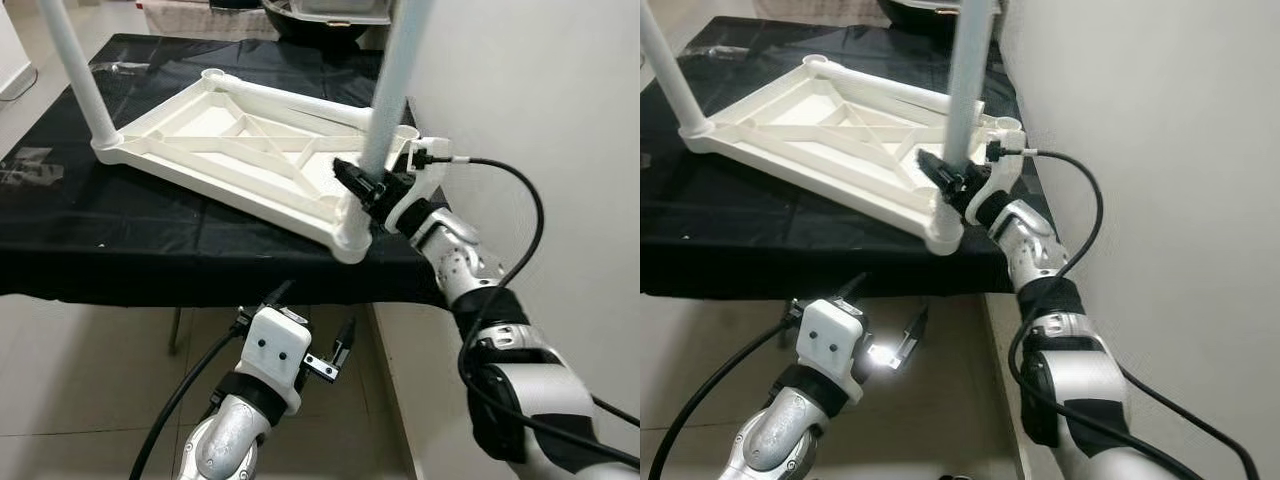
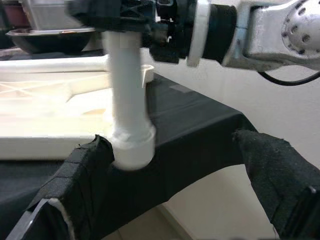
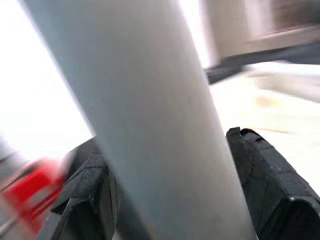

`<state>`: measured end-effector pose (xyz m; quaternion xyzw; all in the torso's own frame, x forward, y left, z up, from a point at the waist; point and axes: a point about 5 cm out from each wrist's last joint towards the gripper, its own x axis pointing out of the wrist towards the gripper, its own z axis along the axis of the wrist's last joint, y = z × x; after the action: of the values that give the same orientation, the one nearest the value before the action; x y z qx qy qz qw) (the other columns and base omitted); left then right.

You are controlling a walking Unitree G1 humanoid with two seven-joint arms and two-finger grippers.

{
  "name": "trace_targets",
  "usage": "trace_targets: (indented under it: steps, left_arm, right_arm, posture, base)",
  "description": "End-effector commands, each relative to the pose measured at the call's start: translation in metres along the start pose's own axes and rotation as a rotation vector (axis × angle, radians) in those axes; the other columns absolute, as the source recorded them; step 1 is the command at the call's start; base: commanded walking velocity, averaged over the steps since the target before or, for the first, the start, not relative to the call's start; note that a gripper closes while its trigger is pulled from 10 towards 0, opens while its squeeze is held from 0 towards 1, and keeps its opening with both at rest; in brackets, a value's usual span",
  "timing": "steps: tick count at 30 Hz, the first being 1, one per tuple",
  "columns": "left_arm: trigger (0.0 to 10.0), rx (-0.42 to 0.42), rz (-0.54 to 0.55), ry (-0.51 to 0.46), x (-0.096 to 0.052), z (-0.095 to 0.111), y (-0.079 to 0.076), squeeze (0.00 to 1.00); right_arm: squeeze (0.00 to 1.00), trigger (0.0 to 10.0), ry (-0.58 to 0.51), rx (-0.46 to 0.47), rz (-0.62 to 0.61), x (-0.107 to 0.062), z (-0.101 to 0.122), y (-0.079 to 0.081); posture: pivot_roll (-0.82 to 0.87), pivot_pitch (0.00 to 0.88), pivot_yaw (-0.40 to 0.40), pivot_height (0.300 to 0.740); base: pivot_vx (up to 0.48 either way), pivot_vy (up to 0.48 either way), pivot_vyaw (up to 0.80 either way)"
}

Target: Building children table

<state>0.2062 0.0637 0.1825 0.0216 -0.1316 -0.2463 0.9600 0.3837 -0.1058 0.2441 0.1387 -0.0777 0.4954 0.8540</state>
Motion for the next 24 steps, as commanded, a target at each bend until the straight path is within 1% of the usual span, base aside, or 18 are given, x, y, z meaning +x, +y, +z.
trace_targets:
  steps: [1,3,5,9,10,11,13,14,15,16,17,18,19,20,21,22,23,24]
  left_arm:
    - [10.0,-0.007,0.000,0.019,-0.001,-0.003,-0.001,0.00]
    - [10.0,-0.006,0.001,0.019,-0.001,-0.003,-0.001,0.00]
    - [10.0,-0.006,0.003,0.020,-0.001,-0.003,0.000,0.00]
    - [10.0,-0.006,0.004,0.021,-0.002,-0.003,0.000,0.00]
    - [10.0,-0.006,0.004,0.021,-0.002,-0.003,0.000,0.00]
    - [10.0,-0.006,0.004,0.021,-0.002,-0.003,0.000,0.00]
    - [10.0,-0.006,0.006,0.021,-0.002,-0.003,0.000,0.00]
    - [10.0,-0.006,0.006,0.021,-0.002,-0.003,0.000,0.00]
    - [10.0,-0.005,0.007,0.021,-0.002,-0.004,0.000,0.00]
    - [10.0,-0.005,0.007,0.021,-0.002,-0.004,0.000,0.00]
    - [10.0,-0.005,0.007,0.022,-0.002,-0.004,0.000,0.00]
    - [10.0,-0.004,0.007,0.023,-0.002,-0.004,0.000,0.00]
    - [10.0,-0.005,0.006,0.023,-0.002,-0.004,0.000,0.00]
    - [10.0,-0.005,0.006,0.023,-0.002,-0.004,0.000,0.00]
    - [10.0,-0.005,0.006,0.024,-0.002,-0.005,0.000,0.00]
    - [10.0,-0.006,0.006,0.024,-0.002,-0.005,0.001,0.00]
    - [10.0,-0.006,0.006,0.024,-0.002,-0.005,0.001,0.00]
    - [10.0,-0.006,0.007,0.024,-0.002,-0.005,0.001,0.00]
  right_arm:
    - [0.00,10.0,0.060,-0.007,0.213,0.005,-0.010,0.017]
    - [0.00,10.0,0.098,-0.024,0.307,0.006,-0.014,0.023]
    - [0.00,10.0,0.124,-0.034,0.342,0.009,-0.016,0.026]
    - [0.00,10.0,0.146,-0.075,0.324,0.017,-0.018,0.027]
    - [0.00,0.0,0.140,-0.100,0.275,0.020,-0.017,0.026]
    - [0.00,0.0,0.140,-0.100,0.275,0.020,-0.017,0.026]
    - [0.00,0.0,0.151,-0.161,0.090,0.025,-0.019,0.016]
    - [0.00,0.0,0.151,-0.161,0.090,0.025,-0.019,0.016]
    - [0.00,0.0,0.142,-0.187,-0.046,0.026,-0.018,0.009]
    - [0.00,0.0,0.142,-0.187,-0.046,0.026,-0.018,0.009]
    - [0.00,0.0,0.123,-0.194,-0.198,0.023,-0.018,-0.001]
    - [0.00,0.0,0.108,-0.193,-0.292,0.020,-0.017,-0.007]
    - [0.00,0.0,0.079,-0.182,-0.471,0.012,-0.017,-0.017]
    - [0.00,0.0,0.079,-0.182,-0.471,0.012,-0.017,-0.017]
    - [0.00,0.0,0.061,-0.172,-0.581,0.007,-0.017,-0.023]
    - [0.00,0.0,0.046,-0.207,-0.766,-0.005,-0.017,-0.032]
    - [0.00,0.0,0.046,-0.207,-0.766,-0.005,-0.017,-0.032]
    - [0.00,0.0,0.035,-0.205,-0.939,-0.018,-0.020,-0.038]
  posture:
    - [0.12,0.178,-0.097,0.740]
    - [0.13,0.179,-0.098,0.740]
    - [0.13,0.180,-0.098,0.740]
    - [0.12,0.181,-0.099,0.740]
    - [0.13,0.181,-0.100,0.740]
    - [0.13,0.181,-0.100,0.740]
    - [0.12,0.181,-0.099,0.740]
    - [0.12,0.181,-0.099,0.740]
    - [0.12,0.181,-0.101,0.740]
    - [0.12,0.181,-0.101,0.740]
    - [0.12,0.177,-0.100,0.740]
    - [0.12,0.177,-0.100,0.740]
    - [0.12,0.177,-0.098,0.740]
    - [0.12,0.177,-0.098,0.740]
    - [0.12,0.177,-0.098,0.740]
    - [0.11,0.174,-0.094,0.740]
    - [0.11,0.174,-0.094,0.740]
    - [0.11,0.169,-0.093,0.740]
  base:
    - [0.000,0.000,0.00]
    - [0.000,0.000,0.00]
    - [0.000,0.000,0.00]
    - [0.000,0.000,0.00]
    - [0.000,0.000,0.00]
    - [0.000,0.000,0.00]
    - [0.000,0.000,0.00]
    - [0.000,0.000,0.00]
    - [0.000,0.000,0.00]
    - [0.000,0.000,0.00]
    - [0.000,0.000,0.00]
    - [0.000,0.000,0.00]
    - [0.000,0.000,0.00]
    - [0.000,0.000,0.00]
    - [0.000,0.000,0.00]
    - [0.000,0.000,0.00]
    - [0.000,0.000,0.00]
    - [0.000,0.000,0.00]
